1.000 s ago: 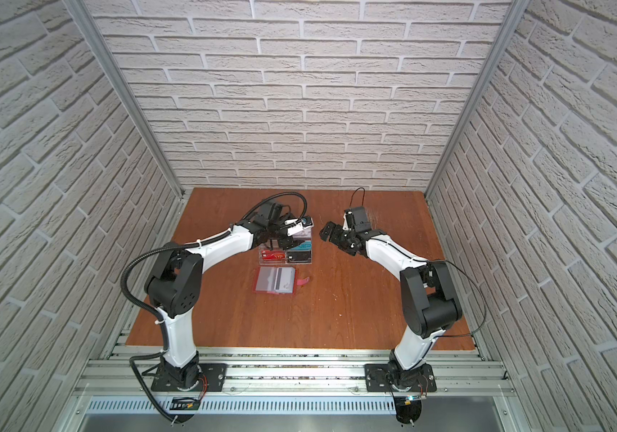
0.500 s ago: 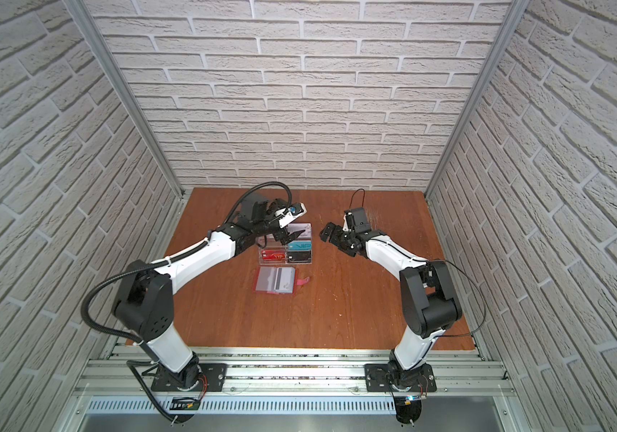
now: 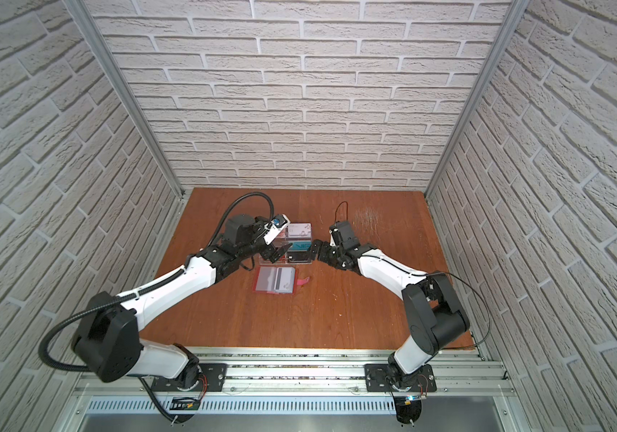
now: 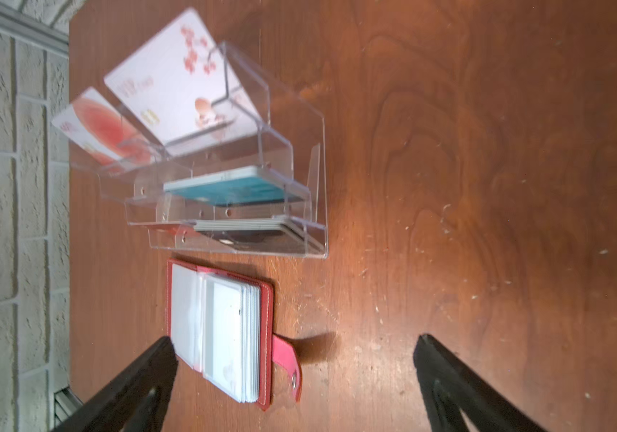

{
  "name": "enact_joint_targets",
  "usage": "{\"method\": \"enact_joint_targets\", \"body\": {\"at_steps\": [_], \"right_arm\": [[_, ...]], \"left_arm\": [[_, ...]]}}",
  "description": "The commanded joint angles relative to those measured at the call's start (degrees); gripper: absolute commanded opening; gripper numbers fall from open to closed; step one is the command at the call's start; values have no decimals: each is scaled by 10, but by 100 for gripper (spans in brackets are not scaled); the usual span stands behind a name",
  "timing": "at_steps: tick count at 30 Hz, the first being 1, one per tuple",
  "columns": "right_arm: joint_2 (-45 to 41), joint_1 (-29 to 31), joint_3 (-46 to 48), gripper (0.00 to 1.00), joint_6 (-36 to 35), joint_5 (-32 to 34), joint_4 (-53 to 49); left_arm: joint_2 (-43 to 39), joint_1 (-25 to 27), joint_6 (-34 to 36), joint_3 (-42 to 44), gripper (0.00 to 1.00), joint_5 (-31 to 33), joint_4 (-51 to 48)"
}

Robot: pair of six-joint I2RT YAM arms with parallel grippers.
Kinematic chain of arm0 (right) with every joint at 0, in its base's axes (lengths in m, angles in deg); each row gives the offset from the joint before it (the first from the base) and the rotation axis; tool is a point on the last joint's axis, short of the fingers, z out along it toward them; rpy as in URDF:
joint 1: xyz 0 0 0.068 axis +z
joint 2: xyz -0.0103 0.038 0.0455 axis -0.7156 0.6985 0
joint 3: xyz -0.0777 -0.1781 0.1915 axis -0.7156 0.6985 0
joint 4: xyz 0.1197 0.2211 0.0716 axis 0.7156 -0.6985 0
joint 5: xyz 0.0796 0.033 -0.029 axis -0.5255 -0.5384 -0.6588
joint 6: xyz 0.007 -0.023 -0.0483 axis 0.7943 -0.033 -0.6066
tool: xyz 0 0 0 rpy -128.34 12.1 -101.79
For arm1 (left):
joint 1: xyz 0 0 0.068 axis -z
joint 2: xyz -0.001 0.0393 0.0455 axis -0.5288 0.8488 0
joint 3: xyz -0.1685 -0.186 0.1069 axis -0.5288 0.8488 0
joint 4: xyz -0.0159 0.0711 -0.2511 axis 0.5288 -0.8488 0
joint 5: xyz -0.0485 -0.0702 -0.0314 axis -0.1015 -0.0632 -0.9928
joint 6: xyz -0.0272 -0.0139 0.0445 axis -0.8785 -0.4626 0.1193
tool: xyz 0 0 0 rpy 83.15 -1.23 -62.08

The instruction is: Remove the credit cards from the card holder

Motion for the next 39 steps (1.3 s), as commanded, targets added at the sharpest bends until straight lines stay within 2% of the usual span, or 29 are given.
{"method": "enact_joint_targets", "body": {"at_steps": [1, 8, 13, 15, 18, 19, 22, 25, 27, 30, 35, 39], "right_arm": [[1, 41, 10, 100, -11, 31, 21], [3, 106, 40, 100, 13, 59, 40], [5, 147, 47, 100, 32, 70, 63], [10, 160, 44, 100, 38, 71, 69], [31, 166, 29, 99, 44, 64, 73], [38, 167, 25, 98, 47, 63, 75], [57, 167, 21, 94, 57, 52, 95], [73, 170, 10, 91, 62, 48, 99], [81, 172, 2, 88, 64, 48, 96], [90, 176, -9, 87, 65, 53, 89], [105, 178, -14, 84, 72, 54, 92], [112, 178, -14, 76, 81, 56, 98]], "left_arm": [[-46, 1, -109, 31, 98, 8, -28], [-122, 1, -238, 120, 98, 41, -58], [-175, 0, -398, 188, 98, 60, -27], [-190, 0, -440, 216, 98, 64, -14], [-210, -2, -554, 282, 98, 101, 31], [-215, -9, -583, 306, 98, 94, 55], [-221, -18, -629, 342, 98, 94, 88], [-218, -36, -651, 335, 98, 60, 64], [-213, -53, -697, 340, 98, 39, 60], [-200, -81, -758, 357, 98, -21, 103], [-174, -85, -813, 349, 98, -62, 136], [-149, -84, -832, 331, 98, -78, 143]]}}
